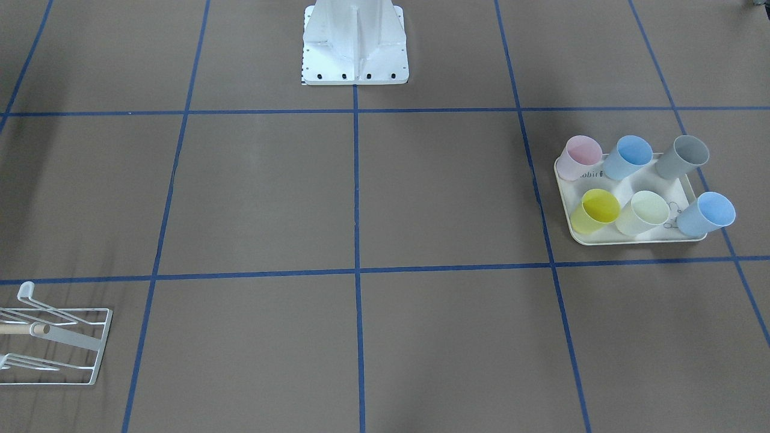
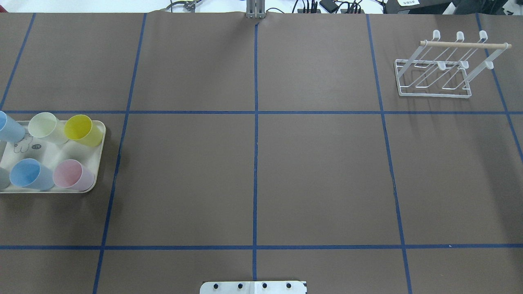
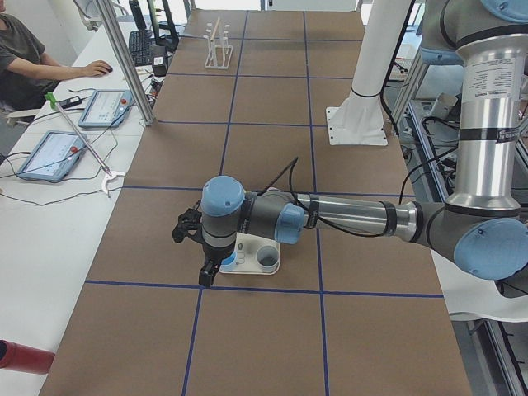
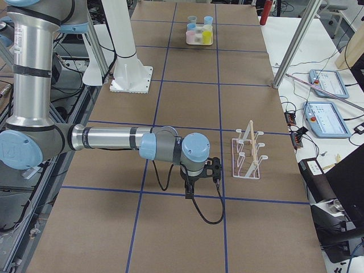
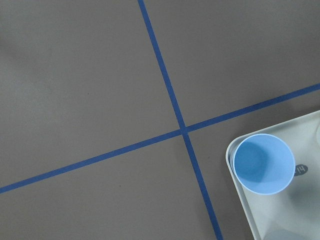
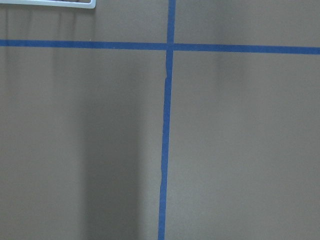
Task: Transfer IKEA cup to right arm and place on rack
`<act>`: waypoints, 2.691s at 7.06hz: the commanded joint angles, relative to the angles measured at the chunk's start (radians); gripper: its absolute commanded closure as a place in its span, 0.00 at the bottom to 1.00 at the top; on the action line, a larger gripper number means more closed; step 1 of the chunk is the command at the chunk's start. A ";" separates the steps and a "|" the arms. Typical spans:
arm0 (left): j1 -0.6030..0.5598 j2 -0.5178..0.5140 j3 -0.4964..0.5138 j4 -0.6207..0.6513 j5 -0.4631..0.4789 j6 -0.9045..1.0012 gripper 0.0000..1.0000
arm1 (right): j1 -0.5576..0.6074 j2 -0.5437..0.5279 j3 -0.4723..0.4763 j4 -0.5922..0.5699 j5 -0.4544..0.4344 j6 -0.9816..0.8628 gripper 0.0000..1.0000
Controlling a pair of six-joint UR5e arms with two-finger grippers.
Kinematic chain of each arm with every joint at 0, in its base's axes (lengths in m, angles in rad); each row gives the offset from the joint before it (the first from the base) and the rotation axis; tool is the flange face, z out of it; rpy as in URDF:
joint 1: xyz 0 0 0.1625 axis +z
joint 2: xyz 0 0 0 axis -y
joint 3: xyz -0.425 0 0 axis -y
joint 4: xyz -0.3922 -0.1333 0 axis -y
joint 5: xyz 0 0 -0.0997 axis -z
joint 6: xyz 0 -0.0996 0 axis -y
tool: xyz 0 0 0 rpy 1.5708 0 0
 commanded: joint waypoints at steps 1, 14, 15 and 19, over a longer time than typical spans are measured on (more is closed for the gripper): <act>0.000 0.001 0.003 0.000 0.000 0.000 0.00 | 0.000 0.006 0.001 0.002 0.001 0.000 0.00; 0.260 -0.031 0.252 -0.541 -0.061 -0.380 0.01 | -0.081 0.260 0.018 0.081 0.100 0.138 0.00; 0.276 -0.029 0.253 -0.545 -0.061 -0.391 0.01 | -0.084 0.266 0.020 0.089 0.100 0.167 0.00; 0.281 -0.045 0.377 -0.643 -0.060 -0.382 0.17 | -0.091 0.276 0.027 0.089 0.100 0.170 0.00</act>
